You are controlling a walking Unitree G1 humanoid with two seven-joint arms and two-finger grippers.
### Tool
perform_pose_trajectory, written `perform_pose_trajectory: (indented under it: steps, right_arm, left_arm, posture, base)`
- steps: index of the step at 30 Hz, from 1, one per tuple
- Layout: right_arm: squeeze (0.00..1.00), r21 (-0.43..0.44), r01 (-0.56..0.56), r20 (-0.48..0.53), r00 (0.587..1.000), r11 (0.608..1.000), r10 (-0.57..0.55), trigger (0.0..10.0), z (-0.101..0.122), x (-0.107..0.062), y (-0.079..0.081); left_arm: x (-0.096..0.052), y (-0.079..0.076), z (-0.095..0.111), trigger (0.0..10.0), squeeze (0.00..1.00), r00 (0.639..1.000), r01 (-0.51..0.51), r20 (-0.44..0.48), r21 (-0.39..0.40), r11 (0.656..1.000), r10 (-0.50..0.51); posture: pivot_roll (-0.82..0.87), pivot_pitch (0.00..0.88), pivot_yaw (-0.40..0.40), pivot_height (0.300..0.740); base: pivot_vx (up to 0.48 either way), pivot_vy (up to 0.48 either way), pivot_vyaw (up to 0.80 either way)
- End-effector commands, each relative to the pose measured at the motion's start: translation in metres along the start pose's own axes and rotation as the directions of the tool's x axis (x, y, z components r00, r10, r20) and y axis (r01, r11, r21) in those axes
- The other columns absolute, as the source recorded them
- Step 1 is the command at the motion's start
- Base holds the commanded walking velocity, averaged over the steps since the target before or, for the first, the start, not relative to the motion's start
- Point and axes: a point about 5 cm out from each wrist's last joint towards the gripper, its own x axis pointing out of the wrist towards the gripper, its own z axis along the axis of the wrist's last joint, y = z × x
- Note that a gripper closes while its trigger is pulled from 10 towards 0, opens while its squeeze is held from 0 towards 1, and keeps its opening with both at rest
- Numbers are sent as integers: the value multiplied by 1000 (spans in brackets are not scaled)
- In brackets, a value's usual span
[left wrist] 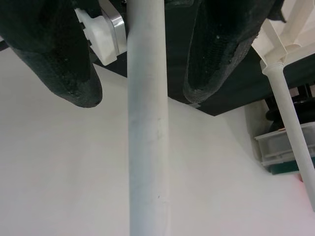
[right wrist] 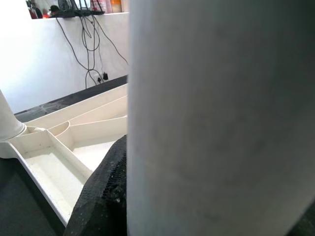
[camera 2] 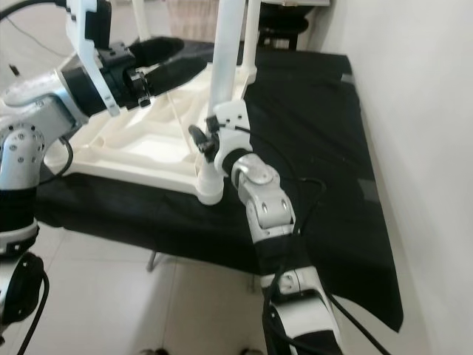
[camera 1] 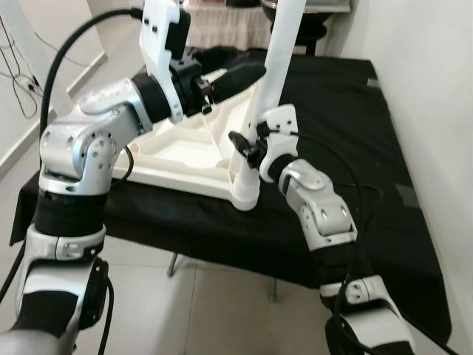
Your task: Building children table
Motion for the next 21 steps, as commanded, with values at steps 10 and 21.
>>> perform_pose_trajectory:
  steps: [10, 21]
  right_arm:
    - [27, -89, -24, -91, 996, 996, 16, 10000, -16, 4, -9]
    - [816, 1, -139, 7, 990, 990, 139, 10000, 1, 6, -16]
  left_arm:
    - [-23, -11, 9, 10000, 0, 997, 57, 62, -11, 998, -56]
    - [-63, -18, 19, 10000, 0, 994, 25, 106, -19, 1000, -23]
  posture:
    - [11, 209, -60, 740]
    - [26, 209, -62, 740]
  base:
    - [0, 0, 0]
    - [0, 0, 0]
